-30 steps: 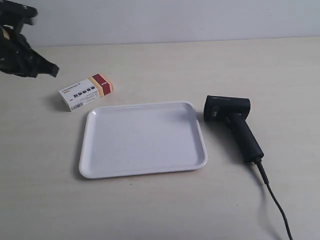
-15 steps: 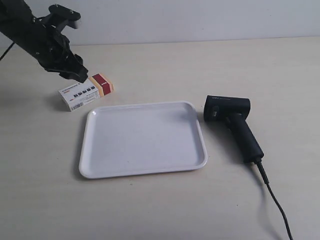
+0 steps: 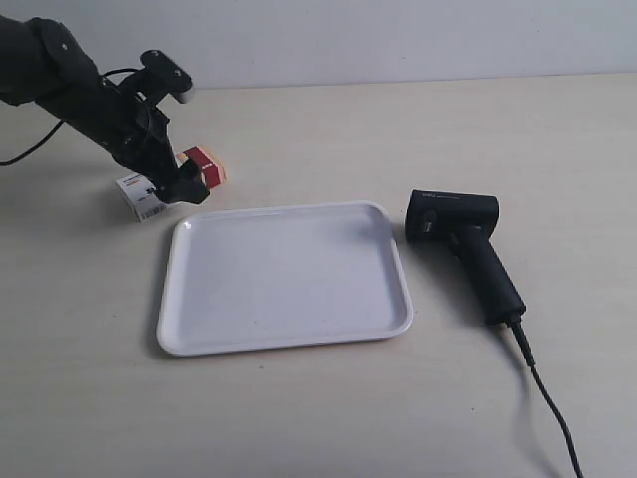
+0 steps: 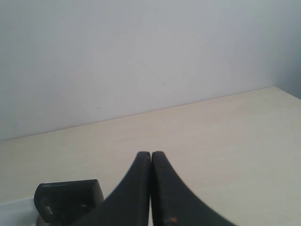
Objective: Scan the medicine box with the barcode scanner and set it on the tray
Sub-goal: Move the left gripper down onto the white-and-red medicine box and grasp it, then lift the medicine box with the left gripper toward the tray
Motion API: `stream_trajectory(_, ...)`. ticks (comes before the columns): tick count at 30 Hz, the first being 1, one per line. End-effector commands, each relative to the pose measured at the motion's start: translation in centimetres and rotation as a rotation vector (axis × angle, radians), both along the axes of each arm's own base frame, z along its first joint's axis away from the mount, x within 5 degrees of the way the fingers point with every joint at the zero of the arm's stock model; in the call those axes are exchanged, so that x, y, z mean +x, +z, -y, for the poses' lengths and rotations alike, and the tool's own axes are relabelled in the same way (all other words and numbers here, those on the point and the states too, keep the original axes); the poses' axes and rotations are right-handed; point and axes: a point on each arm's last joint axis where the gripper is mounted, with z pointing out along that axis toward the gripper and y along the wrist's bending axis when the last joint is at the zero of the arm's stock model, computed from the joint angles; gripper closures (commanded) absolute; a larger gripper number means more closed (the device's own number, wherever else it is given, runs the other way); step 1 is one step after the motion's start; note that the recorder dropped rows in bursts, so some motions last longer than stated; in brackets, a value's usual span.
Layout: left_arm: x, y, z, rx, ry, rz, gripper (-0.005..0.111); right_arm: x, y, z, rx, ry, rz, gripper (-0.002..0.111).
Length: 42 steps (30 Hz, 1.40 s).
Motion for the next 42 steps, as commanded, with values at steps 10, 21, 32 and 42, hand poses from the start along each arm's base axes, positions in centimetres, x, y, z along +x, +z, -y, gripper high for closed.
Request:
stream_trajectory(10, 1.5, -1.9, 0.8, -0.023, -0.025, -0.081, 0.021, 0.0, 0.0, 0.0, 0.000, -0.007, 0.016, 0.107)
stream_trajectory(21, 2.1, 4.2, 0.4, -0.165, 0.225, -0.025, 0.105, 0.0, 0.3, 0.0, 0.116, -0.005, 0.036, 0.107)
stream_trajectory(32, -5.4, 12.5, 0.2, -0.379, 0.340, -0.155, 0.105, 1.3, 2.0, -0.7, 0.198, 0.054, -0.071, 0.108)
stream_trajectory(42, -9.3, 7.4, 1.1, -0.562, 0.406, -0.340, 0.105, 11.5, -0.6, -5.2, 0.073, 0.151, -0.660, 0.103)
